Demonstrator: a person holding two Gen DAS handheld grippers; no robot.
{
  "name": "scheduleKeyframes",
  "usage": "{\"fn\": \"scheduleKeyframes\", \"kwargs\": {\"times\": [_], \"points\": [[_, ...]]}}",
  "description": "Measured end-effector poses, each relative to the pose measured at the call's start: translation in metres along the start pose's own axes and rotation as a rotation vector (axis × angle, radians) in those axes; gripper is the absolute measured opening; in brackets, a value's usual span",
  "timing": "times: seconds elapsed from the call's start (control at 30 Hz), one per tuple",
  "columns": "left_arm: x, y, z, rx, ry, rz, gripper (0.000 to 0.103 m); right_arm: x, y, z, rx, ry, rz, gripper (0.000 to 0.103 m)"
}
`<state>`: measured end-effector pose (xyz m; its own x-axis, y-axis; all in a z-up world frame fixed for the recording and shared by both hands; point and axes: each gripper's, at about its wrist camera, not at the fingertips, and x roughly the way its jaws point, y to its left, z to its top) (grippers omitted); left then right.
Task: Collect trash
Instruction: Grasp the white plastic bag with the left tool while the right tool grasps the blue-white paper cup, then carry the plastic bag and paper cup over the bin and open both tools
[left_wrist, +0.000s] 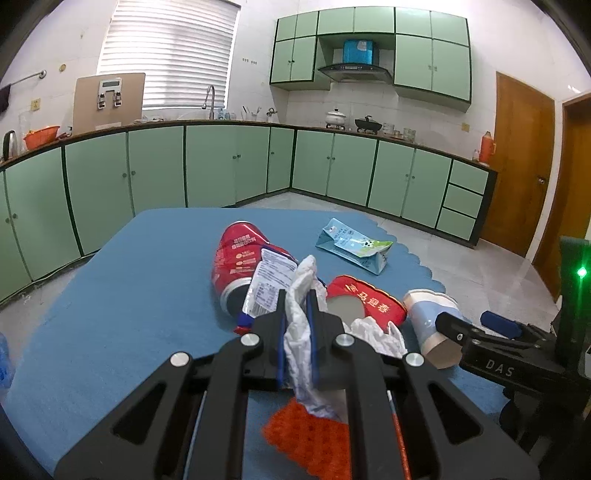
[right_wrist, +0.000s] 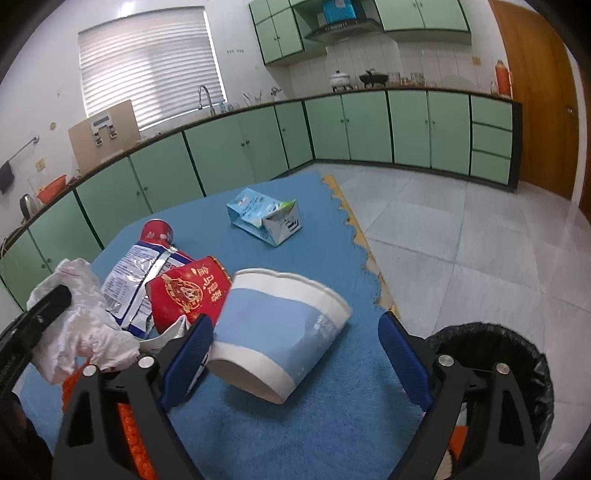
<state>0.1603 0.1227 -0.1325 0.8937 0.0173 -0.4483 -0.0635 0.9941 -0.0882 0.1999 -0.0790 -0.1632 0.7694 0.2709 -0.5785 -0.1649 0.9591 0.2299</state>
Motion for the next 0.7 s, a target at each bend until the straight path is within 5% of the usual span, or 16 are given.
{"fn": "scheduleKeyframes", "kwargs": {"times": [0.43,0.7], "points": [[0.009,0.009,-0.002,-0.025,0.022,-0.008,0.008,0.016,0.003,0.001,0.047,0.083,0.124,0.070],[0.011,0.009,0.000,-0.033,0.026,-0.012,0.009,0.003,0.013,0.009,-0.012,0.044,0.150,0.065]]}}
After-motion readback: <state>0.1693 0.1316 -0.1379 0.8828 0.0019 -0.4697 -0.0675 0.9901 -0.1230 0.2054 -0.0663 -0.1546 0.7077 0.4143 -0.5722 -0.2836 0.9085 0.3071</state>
